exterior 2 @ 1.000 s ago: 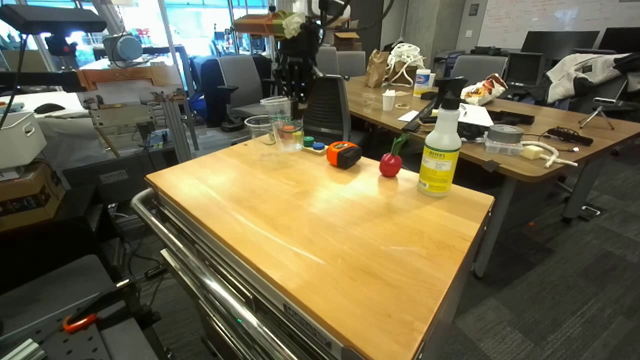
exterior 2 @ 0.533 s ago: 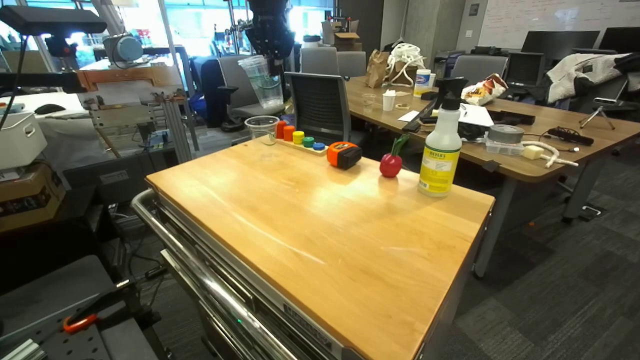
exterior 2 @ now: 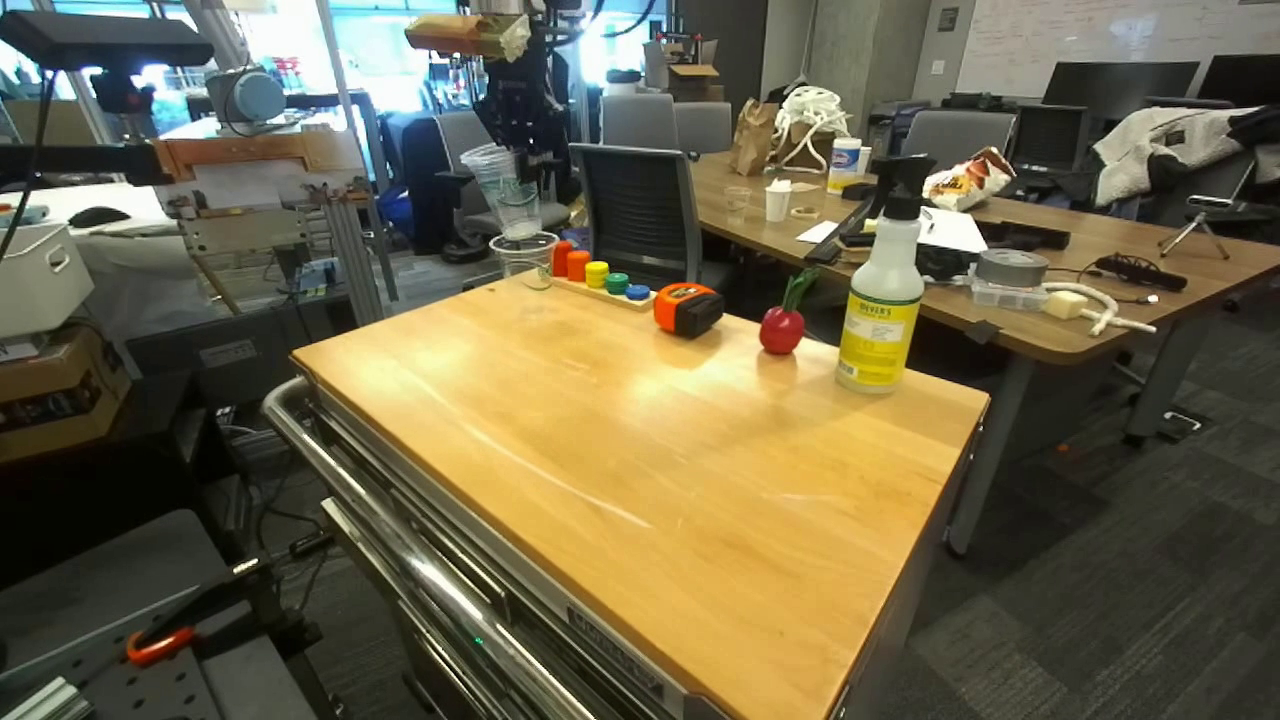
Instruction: Stack the cups
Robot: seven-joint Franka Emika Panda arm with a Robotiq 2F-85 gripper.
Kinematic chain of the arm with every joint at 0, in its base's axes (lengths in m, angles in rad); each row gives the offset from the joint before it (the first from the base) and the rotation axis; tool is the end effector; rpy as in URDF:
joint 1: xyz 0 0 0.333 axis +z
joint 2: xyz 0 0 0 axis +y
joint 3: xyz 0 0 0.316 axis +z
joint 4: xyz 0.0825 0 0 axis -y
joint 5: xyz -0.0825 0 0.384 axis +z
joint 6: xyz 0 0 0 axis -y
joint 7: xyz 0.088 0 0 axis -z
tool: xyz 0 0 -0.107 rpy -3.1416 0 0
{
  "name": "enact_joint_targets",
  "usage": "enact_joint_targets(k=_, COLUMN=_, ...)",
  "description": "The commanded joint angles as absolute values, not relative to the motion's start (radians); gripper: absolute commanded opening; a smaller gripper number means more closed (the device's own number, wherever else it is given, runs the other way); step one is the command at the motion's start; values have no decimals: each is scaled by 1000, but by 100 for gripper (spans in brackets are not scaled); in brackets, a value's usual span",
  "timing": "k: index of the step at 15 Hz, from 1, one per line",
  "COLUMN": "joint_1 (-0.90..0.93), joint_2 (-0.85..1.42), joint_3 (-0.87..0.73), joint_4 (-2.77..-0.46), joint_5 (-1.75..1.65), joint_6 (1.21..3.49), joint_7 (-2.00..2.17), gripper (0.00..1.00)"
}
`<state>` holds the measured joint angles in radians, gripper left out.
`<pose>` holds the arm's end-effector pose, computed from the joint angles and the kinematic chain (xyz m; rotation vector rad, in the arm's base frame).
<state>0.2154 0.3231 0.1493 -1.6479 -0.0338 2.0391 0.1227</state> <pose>0.6199 0.2241 0.4341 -3.0832 -0.3825 -0.1022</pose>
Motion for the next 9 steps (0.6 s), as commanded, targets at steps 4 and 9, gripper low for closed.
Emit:
enact_joint_targets(k=4, joint_1=236, joint_2=455, joint_3=144, joint_4=-1570, joint_5=-59, joint_6=2076, joint_7=90, gripper=1)
enact_joint_targets(k=9, joint_1=237, joint_2=476, joint_3=132, joint_4=-1567, joint_5=-83, joint_6=2080, joint_7=84, gripper=31)
